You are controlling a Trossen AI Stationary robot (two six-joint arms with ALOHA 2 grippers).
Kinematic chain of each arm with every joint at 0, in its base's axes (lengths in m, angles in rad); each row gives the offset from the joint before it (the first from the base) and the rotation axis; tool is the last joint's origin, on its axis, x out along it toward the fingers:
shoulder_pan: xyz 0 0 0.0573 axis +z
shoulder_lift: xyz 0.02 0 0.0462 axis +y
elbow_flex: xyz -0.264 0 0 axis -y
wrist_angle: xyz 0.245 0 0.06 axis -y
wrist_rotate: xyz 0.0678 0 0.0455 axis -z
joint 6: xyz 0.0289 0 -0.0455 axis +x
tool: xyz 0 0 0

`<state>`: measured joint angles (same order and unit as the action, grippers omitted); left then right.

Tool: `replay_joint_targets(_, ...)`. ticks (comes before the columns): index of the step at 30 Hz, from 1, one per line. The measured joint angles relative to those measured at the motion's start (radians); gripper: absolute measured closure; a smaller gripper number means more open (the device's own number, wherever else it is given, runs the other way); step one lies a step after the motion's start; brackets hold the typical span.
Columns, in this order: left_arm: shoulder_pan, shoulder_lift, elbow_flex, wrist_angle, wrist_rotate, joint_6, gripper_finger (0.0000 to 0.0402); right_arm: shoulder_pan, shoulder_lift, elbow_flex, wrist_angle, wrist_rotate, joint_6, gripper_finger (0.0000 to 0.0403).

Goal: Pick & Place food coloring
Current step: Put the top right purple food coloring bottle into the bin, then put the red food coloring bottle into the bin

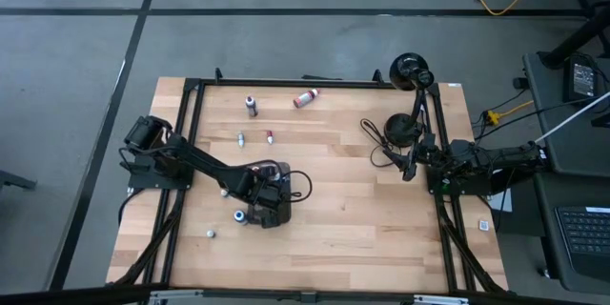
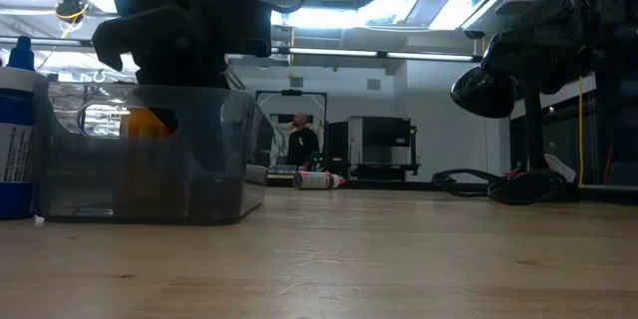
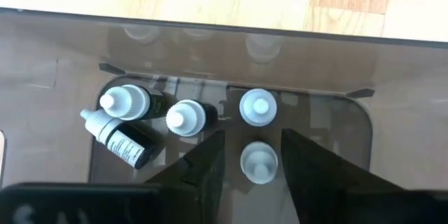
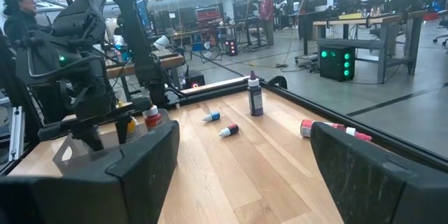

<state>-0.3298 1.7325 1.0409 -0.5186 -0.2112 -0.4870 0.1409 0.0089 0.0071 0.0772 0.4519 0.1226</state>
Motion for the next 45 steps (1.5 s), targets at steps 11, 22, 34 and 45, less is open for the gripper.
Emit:
replay_joint_targets(11, 0.000, -0.034, -0.004, -0.018, 0.021, -0.045, 0.0233, 0.000, 0.000, 0.000, 0.000, 0.000, 0.000, 0.0080)
replay_joint_targets(22, 0.011, -0.146, 0.019, -0.031, 0.003, 0.008, 0.0151, 0.000, 0.000, 0.000, 0.000, 0.000, 0.000, 0.0080)
replay_joint_targets(34, 0.085, -0.253, 0.152, -0.174, -0.011, 0.127, 0.0123, 0.000, 0.000, 0.000, 0.000, 0.000, 0.000, 0.0080)
replay_joint_targets(45, 0.202, -0.297, 0.292, -0.281, 0.000, 0.376, 0.0123, 0.000, 0.000, 0.000, 0.000, 0.000, 0.000, 0.0080)
